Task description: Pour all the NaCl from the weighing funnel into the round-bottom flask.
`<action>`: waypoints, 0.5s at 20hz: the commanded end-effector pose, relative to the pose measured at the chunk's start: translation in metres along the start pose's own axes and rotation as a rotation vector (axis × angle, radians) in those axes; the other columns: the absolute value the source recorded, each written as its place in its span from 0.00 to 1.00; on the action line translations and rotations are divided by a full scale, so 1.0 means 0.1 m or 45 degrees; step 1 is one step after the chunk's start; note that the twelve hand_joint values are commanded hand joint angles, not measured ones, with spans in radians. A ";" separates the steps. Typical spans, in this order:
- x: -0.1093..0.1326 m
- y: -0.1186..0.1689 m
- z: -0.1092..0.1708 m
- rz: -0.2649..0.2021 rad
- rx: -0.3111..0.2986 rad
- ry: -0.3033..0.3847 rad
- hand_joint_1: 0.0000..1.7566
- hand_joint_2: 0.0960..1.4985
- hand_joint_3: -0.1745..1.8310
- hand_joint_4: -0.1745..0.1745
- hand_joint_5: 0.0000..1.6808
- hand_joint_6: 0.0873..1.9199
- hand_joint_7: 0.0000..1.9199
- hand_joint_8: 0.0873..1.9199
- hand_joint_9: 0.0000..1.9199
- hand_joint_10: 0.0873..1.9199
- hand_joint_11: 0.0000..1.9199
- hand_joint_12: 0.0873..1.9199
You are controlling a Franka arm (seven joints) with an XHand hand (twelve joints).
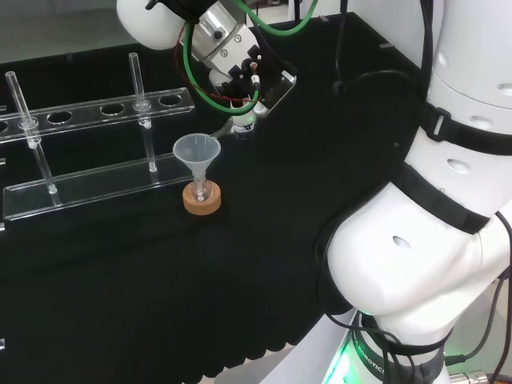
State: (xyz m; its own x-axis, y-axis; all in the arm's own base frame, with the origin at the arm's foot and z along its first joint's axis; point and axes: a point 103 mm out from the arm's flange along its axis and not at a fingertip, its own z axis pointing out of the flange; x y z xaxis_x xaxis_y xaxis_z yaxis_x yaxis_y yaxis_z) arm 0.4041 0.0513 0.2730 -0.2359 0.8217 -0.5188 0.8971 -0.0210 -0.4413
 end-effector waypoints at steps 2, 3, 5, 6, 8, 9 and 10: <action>0.03 0.01 -0.04 -0.004 0.003 -0.044 0.62 0.50 0.32 1.00 0.71 0.36 0.76 0.06 0.84 0.00 0.69 0.34; 0.04 0.01 -0.04 -0.003 0.000 -0.050 0.62 0.50 0.32 1.00 0.71 0.36 0.76 0.06 0.84 0.00 0.69 0.34; 0.04 0.01 -0.06 -0.007 0.000 -0.062 0.62 0.50 0.32 1.00 0.71 0.36 0.76 0.06 0.84 0.00 0.69 0.34; 0.04 0.01 -0.06 -0.007 0.000 -0.062 0.62 0.50 0.32 1.00 0.71 0.36 0.76 0.06 0.84 0.00 0.69 0.34; 0.04 0.01 -0.06 -0.007 0.000 -0.066 0.62 0.50 0.32 1.00 0.71 0.36 0.76 0.06 0.84 0.00 0.69 0.34; 0.03 0.01 -0.07 -0.007 0.001 -0.068 0.62 0.50 0.32 1.00 0.70 0.36 0.76 0.06 0.84 0.00 0.69 0.34; 0.04 0.01 -0.08 -0.007 0.003 -0.075 0.62 0.50 0.32 1.00 0.70 0.36 0.76 0.06 0.84 0.00 0.69 0.34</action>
State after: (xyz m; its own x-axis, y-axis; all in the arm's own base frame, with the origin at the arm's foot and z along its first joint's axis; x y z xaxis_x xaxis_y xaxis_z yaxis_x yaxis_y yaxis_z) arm 0.4063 0.0577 0.2755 -0.2594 0.7922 -0.5524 0.8955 -0.0168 -0.4447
